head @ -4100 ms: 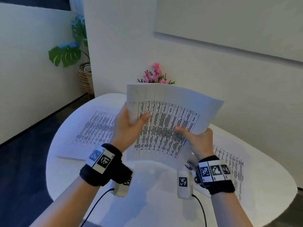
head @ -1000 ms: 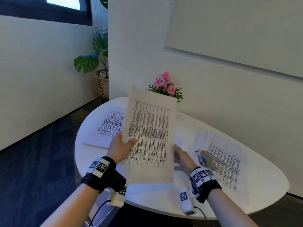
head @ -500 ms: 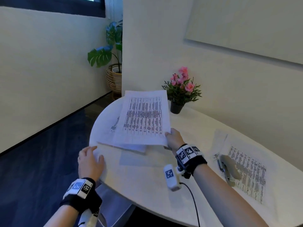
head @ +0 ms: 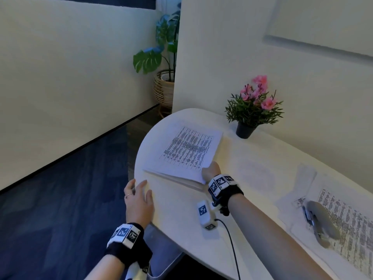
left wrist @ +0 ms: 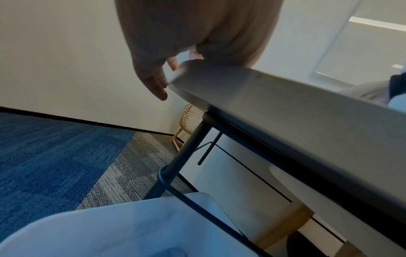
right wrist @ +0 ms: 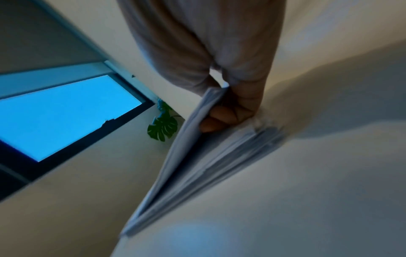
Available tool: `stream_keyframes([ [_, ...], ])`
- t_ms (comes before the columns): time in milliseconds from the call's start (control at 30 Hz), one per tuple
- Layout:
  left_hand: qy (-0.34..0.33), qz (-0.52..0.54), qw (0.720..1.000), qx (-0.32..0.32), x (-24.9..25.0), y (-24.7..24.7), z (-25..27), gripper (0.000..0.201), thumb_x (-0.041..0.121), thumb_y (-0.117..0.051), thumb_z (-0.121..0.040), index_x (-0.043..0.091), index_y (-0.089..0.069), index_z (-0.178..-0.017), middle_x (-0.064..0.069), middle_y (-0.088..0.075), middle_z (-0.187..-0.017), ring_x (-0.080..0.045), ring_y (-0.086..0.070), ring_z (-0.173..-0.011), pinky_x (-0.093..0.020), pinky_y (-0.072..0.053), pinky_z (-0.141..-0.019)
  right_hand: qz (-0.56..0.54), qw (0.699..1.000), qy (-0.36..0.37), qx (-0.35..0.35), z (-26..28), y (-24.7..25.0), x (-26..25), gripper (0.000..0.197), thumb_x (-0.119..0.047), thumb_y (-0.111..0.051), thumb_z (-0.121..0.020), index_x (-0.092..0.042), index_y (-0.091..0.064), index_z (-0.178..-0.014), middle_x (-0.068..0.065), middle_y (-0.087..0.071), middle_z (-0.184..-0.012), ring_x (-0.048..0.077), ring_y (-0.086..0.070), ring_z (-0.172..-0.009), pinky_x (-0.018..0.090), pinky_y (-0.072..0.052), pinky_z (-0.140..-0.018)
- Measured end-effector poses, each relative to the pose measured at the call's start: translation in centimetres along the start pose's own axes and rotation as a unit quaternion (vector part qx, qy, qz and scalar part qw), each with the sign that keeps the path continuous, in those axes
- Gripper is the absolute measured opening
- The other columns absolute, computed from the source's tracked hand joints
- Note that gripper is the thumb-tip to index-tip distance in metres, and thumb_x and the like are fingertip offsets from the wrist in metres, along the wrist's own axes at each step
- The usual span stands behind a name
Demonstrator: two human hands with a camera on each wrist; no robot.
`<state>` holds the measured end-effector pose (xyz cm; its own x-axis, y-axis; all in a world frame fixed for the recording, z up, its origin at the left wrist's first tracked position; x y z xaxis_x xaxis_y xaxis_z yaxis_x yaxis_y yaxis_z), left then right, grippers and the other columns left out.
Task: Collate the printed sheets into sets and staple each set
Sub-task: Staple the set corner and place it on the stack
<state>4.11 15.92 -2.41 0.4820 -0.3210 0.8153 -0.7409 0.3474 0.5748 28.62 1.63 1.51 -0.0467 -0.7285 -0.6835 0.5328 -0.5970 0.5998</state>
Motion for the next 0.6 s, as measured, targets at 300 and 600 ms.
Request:
stream_keyframes([
  [300, 0.003, 0.01, 1.0, -0.007, 0.0, -0.3, 0.0, 0.034, 0.02, -0.052, -0.095, 0.016, -0.055, -0.128, -0.007, -0.02, -0.147, -0.028, -0.035, -0.126, -0.043, -0.033, -0.106, 0.009, 0.999, 0.022, 0.022, 0.0, 0.5, 0.4, 0.05, -0.008, -0.039, -0.098, -0.004, -0.023, -0.145, 0.017, -0.035, -0.146, 0.035, -0.044, -0.125, 0.039, -0.041, -0.092],
  [600, 0.002, 0.025, 1.0, 0.002, 0.1, -0.3, 0.2, 0.034, 0.019, -0.053, -0.094, 0.015, -0.056, -0.128, -0.007, -0.02, -0.148, -0.028, -0.036, -0.126, -0.043, -0.033, -0.106, 0.06, 0.997, 0.034, 0.013, -1.1, -0.3, 0.7, 0.027, -0.014, -0.05, -0.09, -0.008, -0.046, -0.116, 0.009, -0.049, -0.102, 0.024, -0.05, -0.085, 0.03, -0.037, -0.068],
])
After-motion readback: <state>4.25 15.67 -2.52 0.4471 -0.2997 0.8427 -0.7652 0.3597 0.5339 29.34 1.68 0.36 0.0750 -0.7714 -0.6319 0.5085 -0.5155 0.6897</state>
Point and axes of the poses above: each hand's wrist, its own z-axis away from the middle knuckle, its own y-axis out of the back of the hand, x = y × z, the point moved 8 cm from there along -z, towards the middle knuckle
